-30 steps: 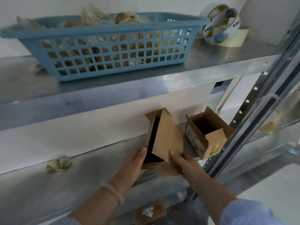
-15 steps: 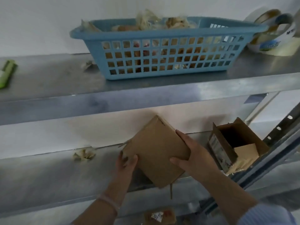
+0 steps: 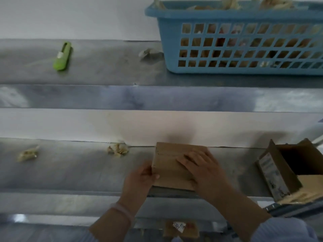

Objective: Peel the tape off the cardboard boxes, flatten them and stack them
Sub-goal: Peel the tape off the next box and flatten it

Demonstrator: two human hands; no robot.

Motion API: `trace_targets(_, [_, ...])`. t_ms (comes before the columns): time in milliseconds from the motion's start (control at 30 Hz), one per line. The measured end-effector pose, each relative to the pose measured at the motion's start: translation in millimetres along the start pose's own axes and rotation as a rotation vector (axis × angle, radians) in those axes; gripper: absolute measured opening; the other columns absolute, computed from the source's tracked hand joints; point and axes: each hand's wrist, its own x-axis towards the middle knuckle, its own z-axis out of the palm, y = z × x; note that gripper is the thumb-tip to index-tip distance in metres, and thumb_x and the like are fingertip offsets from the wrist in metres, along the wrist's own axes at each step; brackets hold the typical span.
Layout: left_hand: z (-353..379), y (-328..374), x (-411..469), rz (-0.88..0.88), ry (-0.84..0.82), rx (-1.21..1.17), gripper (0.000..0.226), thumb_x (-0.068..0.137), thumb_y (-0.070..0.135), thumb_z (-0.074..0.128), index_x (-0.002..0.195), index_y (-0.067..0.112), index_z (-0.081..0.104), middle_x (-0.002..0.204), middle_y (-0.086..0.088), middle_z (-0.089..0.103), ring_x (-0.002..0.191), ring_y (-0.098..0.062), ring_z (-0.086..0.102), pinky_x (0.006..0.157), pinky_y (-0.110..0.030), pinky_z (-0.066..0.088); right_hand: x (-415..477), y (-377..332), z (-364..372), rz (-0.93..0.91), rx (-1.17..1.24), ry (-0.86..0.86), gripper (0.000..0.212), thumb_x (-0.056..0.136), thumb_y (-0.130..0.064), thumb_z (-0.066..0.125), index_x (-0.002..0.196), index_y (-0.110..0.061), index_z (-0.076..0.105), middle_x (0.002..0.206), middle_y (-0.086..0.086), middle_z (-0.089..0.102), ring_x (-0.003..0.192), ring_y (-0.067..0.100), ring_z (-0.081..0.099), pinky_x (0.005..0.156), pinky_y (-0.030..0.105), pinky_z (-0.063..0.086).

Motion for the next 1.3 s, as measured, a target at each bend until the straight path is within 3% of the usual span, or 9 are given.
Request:
trace_targets(100, [1.3,-5.9,1.3,-0.08,0.022,0.057,0.026,0.081,0.022,0.074,0.071,0.04,0.059,0.065,0.025,0.061,0.066,0.007,0.057,0.056,-0.008,0.041,7.9,-13.7,2.2,0.041,-0.021,0.029,0.074,0.062,-0.037,0.073,0.132,-0.029,0.049,0.122,0.004,0.05,0.117,0.029,0.049,0.102,0.048,0.042])
trace_targets(233, [1.0,-7.8,1.7,-0.105,0.062,0.155,0.012,0.079,0.033,0.076,0.078,0.033,0.064,0.074,0.017,0.065,0.067,0.004,0.057,0.055,-0.005,0.039,10.7,-21.2,9.7,0.05,-0.103,0.035,0.076,0.071,-0.051,0.063,0.142,-0.035,0.041,0.126,0.012,0.05,0.121,0.035,0.047,0.105,0.054,0.037])
trace_targets(467, [-3.9,-20.1,3.2,0.123,0.023,0.342,0.012,0.084,0.028,0.071,0.078,0.019,0.071,0.069,0.008,0.065,0.063,-0.002,0.057,0.056,-0.009,0.04,7.5,-21.8,16.0,0.054,-0.112,0.097,0.071,0.076,-0.047,0.068,0.142,-0.036,0.043,0.13,0.014,0.052,0.127,0.036,0.046,0.107,0.057,0.034])
trace_targets(667, [-22.7,-9.7,-0.5,0.004,-0.018,-0.15,0.018,0.083,0.005,0.07,0.069,0.015,0.068,0.065,0.0,0.069,0.065,-0.011,0.064,0.066,-0.023,0.053,7.3,-22.5,14.0,0.06,-0.101,0.071,0.074,0.075,-0.046,0.07,0.142,-0.036,0.042,0.131,0.013,0.051,0.128,0.036,0.046,0.107,0.057,0.036])
trace_targets(867, [-33.1,5.6,17.8,0.056,0.299,-0.216,0.008,0.08,0.025,0.076,0.075,0.027,0.069,0.073,0.003,0.071,0.076,-0.023,0.069,0.074,-0.037,0.057,5.2,-23.2,13.6,0.075,-0.098,0.053,0.075,0.073,-0.046,0.07,0.142,-0.038,0.042,0.132,0.011,0.051,0.129,0.034,0.045,0.108,0.056,0.035])
trace_targets(933, [-34.3,14.3,25.5,0.124,0.343,-0.141,0.014,0.078,0.026,0.077,0.075,0.029,0.064,0.074,0.006,0.069,0.076,-0.014,0.068,0.07,-0.029,0.055,5.1,-23.6,13.3,0.078,-0.101,0.053,0.076,0.072,-0.046,0.07,0.142,-0.038,0.042,0.131,0.011,0.051,0.129,0.034,0.045,0.108,0.056,0.035])
trace_targets(1067, [-32.7,17.0,31.6,0.321,0.19,0.058,0.034,0.078,0.015,0.078,0.084,0.032,0.05,0.088,0.009,0.067,0.078,-0.002,0.066,0.068,-0.017,0.054,5.0,-24.4,12.7,0.083,-0.103,0.046,0.075,0.073,-0.046,0.07,0.142,-0.039,0.041,0.132,0.011,0.051,0.13,0.034,0.045,0.109,0.056,0.035])
trace_targets(1167, [-27.9,9.8,35.2,0.469,0.096,0.276,0.021,0.082,0.016,0.074,0.099,0.027,0.067,0.093,0.009,0.066,0.08,0.002,0.061,0.073,-0.013,0.051,4.2,-24.7,12.6,0.083,-0.101,0.057,0.075,0.073,-0.045,0.07,0.142,-0.038,0.042,0.131,0.011,0.052,0.13,0.035,0.046,0.109,0.056,0.036])
trace_targets(1300, [-25.4,5.7,40.3,0.584,0.043,0.472,0.013,0.088,0.022,0.067,0.096,0.019,0.076,0.09,0.006,0.067,0.079,-0.001,0.055,0.072,-0.001,0.035,4.5,-25.2,13.3,0.079,-0.103,0.073,0.074,0.072,-0.045,0.071,0.14,-0.038,0.043,0.13,0.012,0.053,0.128,0.035,0.047,0.108,0.056,0.036])
